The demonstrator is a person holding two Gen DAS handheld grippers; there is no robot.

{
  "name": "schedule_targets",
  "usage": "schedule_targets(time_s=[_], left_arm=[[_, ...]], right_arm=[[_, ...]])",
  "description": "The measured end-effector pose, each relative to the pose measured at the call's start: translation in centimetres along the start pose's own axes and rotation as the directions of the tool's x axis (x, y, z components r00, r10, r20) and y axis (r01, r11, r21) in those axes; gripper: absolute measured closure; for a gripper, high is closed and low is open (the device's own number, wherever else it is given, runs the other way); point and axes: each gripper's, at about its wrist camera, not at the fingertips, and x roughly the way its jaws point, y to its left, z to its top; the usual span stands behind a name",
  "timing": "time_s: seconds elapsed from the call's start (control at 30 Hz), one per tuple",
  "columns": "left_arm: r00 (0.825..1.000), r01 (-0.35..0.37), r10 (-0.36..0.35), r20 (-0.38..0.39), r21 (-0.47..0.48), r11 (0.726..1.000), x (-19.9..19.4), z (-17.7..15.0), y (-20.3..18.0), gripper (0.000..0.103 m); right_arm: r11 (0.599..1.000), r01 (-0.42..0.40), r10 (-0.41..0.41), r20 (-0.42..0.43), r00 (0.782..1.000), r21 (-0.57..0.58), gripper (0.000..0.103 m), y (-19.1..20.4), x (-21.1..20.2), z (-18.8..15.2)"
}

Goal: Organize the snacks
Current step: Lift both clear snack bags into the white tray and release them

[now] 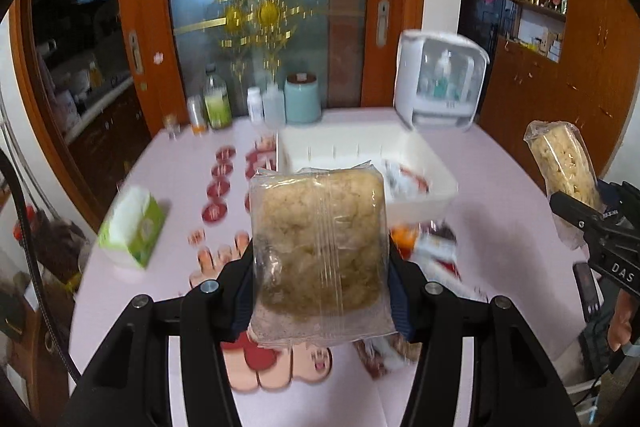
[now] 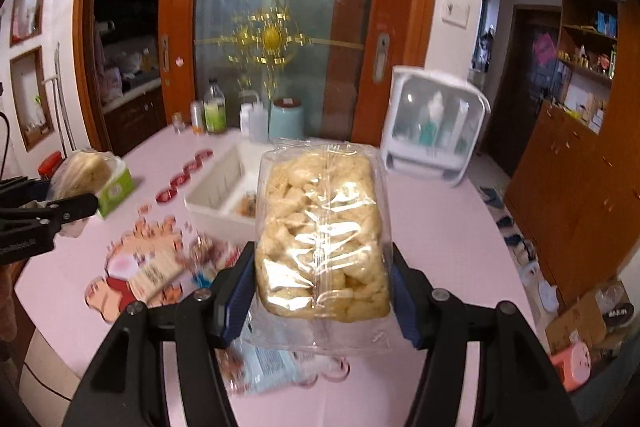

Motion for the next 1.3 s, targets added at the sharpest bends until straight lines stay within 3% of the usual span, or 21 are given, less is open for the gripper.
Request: schedule_targets(time_s=[0.17, 0.27, 0.37, 0.53, 0.67, 0.97, 1.3], left_arm=[[0.999, -0.023, 0.021, 0.034, 0.047, 0.999, 0.0, 4.2, -1.8, 0.049], [0.999, -0.001, -0.001, 0.039, 0.061, 0.998, 0.6, 7.0, -3.0, 0.049], [0.998, -0.023, 0.017, 0.067, 0.083, 0.996, 1.2, 9.4, -4.2, 0.049], [0.998, -0.032, 0.028, 0.048, 0.076, 0.997, 4.4, 12.7, -5.3, 0.049], [0.999, -0.036, 0.036, -0.005, 0.055, 0.998, 9.1, 14.3, -5.7, 0.049], [0.989, -0.039, 0.041, -0.14, 0.014, 0.999, 18.5, 14.0, -4.9, 0.049], [0.967, -0.043, 0.04, -0.25, -0.006, 0.999, 25.8, 12.2, -3.6, 0.049]], right_arm=[[1.0, 0.01, -0.01, 0.056, 0.998, -0.009, 0.042, -0.3, 0.2, 4.2], [1.0, -0.012, 0.012, 0.06, 0.998, 0.004, 0.042, -0.7, 1.3, 6.2], [0.999, -0.016, 0.015, 0.05, 0.999, 0.029, 0.042, -1.1, 2.8, 8.4], [0.997, -0.016, 0.014, 0.031, 0.999, 0.074, 0.042, -1.7, 6.4, 11.2], [0.995, -0.019, 0.02, -0.008, 1.0, 0.094, 0.042, -2.1, 9.8, 12.4], [0.989, -0.038, 0.059, -0.147, 0.987, 0.141, 0.042, -2.8, 18.2, 12.0], [0.984, -0.055, 0.104, -0.291, 0.951, 0.172, 0.042, -2.7, 26.0, 9.9]])
